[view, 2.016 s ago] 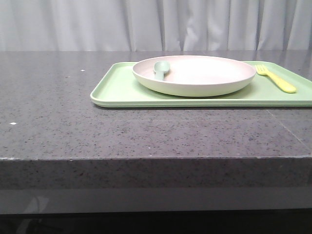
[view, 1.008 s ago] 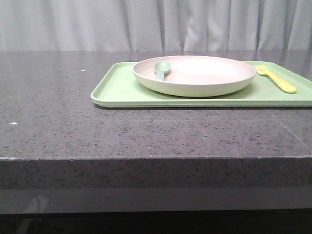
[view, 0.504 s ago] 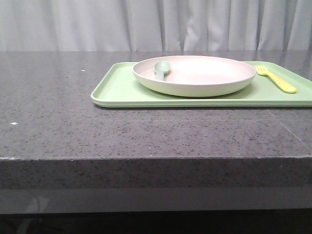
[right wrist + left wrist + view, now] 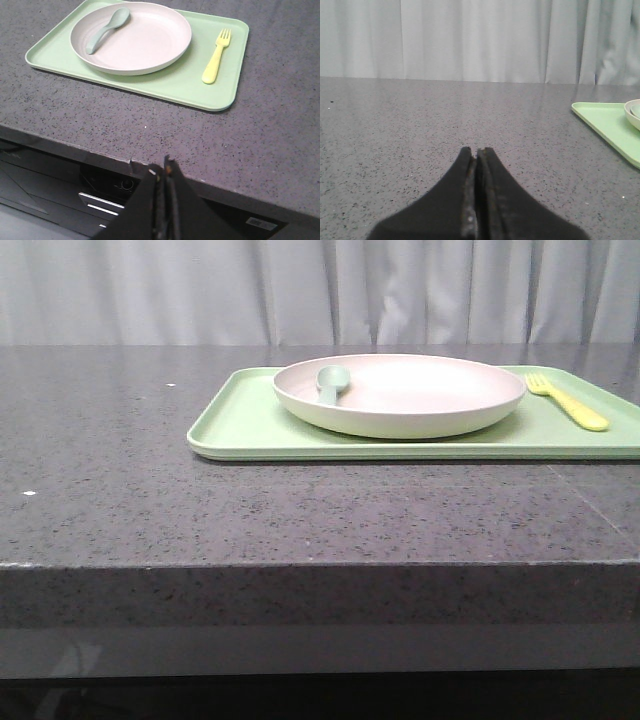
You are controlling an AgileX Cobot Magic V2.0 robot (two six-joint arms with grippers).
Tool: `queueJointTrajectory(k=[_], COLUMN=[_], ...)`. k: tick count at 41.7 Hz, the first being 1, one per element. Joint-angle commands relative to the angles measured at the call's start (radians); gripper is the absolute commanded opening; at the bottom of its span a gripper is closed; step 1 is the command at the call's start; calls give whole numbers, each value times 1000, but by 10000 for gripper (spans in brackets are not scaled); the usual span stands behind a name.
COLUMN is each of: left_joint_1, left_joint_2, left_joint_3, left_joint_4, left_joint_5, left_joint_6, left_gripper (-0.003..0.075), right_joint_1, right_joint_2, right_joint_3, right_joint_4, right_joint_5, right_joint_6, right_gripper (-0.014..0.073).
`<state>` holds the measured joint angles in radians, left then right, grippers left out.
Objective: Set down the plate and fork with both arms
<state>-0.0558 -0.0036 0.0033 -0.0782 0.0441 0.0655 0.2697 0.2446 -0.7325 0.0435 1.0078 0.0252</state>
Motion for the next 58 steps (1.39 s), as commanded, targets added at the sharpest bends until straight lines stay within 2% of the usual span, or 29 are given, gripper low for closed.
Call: queueJointTrajectory(k=[1, 18, 23, 25, 33, 38, 44, 58], left_joint_1=[-9, -9, -9, -9, -9, -9, -9, -9], left_joint_2=[-25, -25, -25, -25, -25, -25, -25, -25], left_joint_3=[9, 9, 9, 9, 9, 9, 9, 9], left_joint_4=[-7, -7, -7, -7, -7, -7, -7, -7], left_joint_5=[-87, -87, -87, -87, -87, -87, -87, -87], left_joint_6=[-10, -10, -10, -10, -10, -10, -10, -10], left_gripper=[-20, -20, -20, -20, -20, -20, -20, -20], right_joint_1=[-1, -17, -78, -114, -208, -257, -276, -254], right_joint_2=[12, -1, -42, -76, -191, -250, -272, -273], right_joint_3=[-22, 7, 143, 239, 544, 670, 757, 754], right_joint_4=[-9, -24, -17, -15, 1, 2, 2, 2], right_joint_5=[-71, -107, -303, -463, -892, -1027, -1103, -1078], right_joint_6=[-5, -5, -5, -5, -5, -5, -5, -5], right_gripper=[-118, -118, -118, -118, -118, -118, -118, -118])
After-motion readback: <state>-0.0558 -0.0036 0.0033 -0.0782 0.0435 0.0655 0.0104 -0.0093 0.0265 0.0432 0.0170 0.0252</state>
